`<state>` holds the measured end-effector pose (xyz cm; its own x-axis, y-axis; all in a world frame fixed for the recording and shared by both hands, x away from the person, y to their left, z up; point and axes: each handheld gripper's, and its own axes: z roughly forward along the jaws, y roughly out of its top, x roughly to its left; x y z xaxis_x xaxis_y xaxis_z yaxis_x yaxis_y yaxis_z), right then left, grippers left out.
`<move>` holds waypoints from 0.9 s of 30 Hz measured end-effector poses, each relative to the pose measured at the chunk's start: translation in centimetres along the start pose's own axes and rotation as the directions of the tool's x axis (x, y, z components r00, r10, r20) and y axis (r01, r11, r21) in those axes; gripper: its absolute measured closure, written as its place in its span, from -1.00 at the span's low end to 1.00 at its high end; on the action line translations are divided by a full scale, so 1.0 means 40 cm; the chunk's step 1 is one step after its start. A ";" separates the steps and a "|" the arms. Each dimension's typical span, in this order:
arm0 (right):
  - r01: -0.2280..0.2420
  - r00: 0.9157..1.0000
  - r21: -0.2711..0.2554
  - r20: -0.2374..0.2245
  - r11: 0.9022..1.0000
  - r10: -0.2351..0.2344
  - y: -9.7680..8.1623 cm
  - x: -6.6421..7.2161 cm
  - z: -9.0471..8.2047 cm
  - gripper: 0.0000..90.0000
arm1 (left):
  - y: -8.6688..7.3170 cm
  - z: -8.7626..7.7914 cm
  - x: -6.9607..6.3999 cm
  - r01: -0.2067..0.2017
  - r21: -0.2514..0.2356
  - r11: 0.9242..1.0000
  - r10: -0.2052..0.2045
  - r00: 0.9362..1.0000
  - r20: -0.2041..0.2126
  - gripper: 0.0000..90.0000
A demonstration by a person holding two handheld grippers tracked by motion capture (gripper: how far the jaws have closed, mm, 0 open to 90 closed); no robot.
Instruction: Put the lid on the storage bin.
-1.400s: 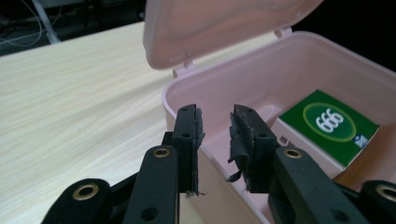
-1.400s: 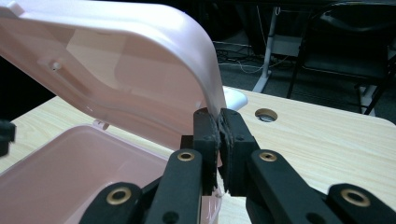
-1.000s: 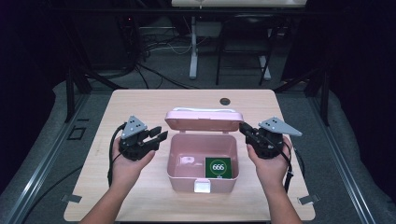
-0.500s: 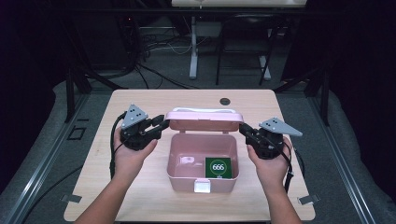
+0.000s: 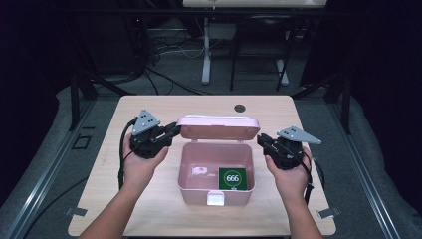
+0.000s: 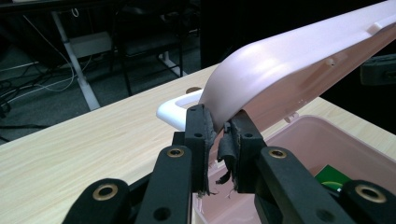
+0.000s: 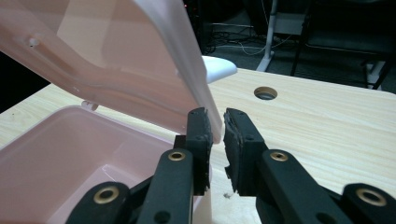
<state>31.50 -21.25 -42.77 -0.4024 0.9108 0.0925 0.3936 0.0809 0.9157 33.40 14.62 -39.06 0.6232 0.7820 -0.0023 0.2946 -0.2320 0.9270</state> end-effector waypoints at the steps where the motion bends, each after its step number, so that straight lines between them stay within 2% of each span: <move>1: -0.003 1.000 0.002 0.003 1.000 0.003 0.001 -0.002 -0.003 0.77 | 0.000 0.000 0.000 0.000 0.000 1.000 0.000 1.000 0.000 0.79; 9: -0.038 0.999 -0.029 0.023 0.999 0.038 0.002 -0.033 -0.010 0.75 | -0.002 -0.004 -0.009 -0.018 0.015 1.000 0.018 1.000 -0.008 0.79; 10: -0.042 0.999 -0.010 0.023 0.999 0.043 0.003 -0.036 -0.014 0.75 | -0.002 -0.006 -0.009 -0.020 0.015 1.000 0.020 1.000 -0.006 0.79; 12: -0.046 0.999 -0.019 0.028 0.999 0.047 0.003 -0.041 -0.014 0.73 | -0.006 -0.007 -0.009 -0.016 0.012 1.000 0.016 1.000 -0.003 0.78; 27: -0.042 0.999 -0.026 0.021 0.999 0.043 0.009 -0.035 -0.018 0.72 | -0.017 -0.021 -0.019 -0.019 0.005 1.000 0.019 1.000 0.001 0.75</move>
<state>31.60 -22.80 -42.28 -0.3675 0.9218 0.1233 0.3890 0.0319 0.9207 32.10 14.67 -39.37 0.6296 0.7768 0.0151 0.2864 -0.2502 0.9249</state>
